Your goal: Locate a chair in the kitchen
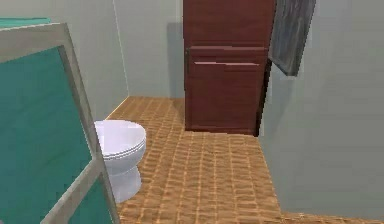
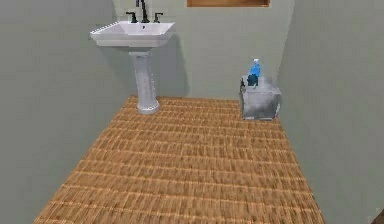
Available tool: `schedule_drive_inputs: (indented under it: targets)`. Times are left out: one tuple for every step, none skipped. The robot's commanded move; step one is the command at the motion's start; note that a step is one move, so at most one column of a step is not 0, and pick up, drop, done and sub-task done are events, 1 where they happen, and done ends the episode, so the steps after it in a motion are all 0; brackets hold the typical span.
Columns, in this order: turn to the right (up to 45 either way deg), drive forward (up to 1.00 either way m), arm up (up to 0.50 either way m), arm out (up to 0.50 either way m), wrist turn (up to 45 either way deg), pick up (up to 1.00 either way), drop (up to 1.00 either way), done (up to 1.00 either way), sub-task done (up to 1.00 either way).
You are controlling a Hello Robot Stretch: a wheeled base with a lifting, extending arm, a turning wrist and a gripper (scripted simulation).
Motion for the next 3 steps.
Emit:
schedule_drive_inputs:
  targets:
    - [0.0,1.00,0.00,0.00,0.0,0.00,0.00,0.00,0.00]
    - [-6.0,0.00,0.00,0.00,0.0,0.00,0.00,0.00,0.00]
    - [0.0,0.65,0.00,0.00,0.0,0.00,0.00,0.00,0.00]
